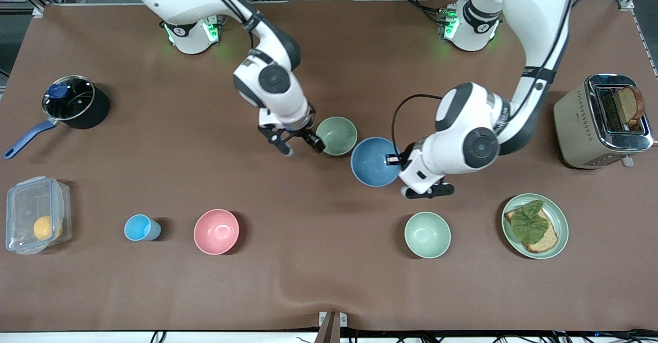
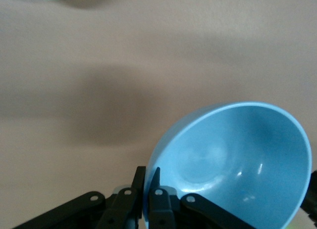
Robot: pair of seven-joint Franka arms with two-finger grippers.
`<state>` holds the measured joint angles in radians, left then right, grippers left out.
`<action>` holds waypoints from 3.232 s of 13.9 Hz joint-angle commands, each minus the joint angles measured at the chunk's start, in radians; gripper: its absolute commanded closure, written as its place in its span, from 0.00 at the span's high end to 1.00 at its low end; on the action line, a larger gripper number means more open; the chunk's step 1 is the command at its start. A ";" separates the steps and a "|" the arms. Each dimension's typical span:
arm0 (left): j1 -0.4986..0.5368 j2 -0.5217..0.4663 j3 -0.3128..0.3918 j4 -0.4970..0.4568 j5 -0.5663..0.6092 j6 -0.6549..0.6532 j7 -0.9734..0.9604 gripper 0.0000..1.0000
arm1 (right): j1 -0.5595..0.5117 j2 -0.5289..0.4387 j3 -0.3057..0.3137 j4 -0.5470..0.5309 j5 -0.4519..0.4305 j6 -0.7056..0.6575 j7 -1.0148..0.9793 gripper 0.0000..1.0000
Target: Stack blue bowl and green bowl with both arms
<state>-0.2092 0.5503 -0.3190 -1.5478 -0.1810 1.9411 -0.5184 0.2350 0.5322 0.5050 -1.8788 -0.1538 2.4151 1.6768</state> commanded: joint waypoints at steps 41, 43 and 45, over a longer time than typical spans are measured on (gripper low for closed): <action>0.023 -0.055 0.023 0.051 0.317 0.024 -0.198 1.00 | -0.204 -0.024 -0.034 0.007 0.429 -0.305 -0.198 1.00; 0.051 -0.093 0.023 0.051 0.351 -0.013 -0.164 1.00 | -0.239 -0.082 -0.037 0.009 0.277 -0.413 -0.232 1.00; 0.099 -0.137 0.023 0.052 0.360 -0.040 -0.060 1.00 | -0.276 -0.141 -0.037 0.007 0.228 -0.484 -0.340 1.00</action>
<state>-0.1509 0.4694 -0.2894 -1.4800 0.1565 1.9334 -0.6544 -0.0082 0.4673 0.4662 -1.8440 0.1189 1.9837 1.4251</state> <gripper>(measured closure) 0.000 0.000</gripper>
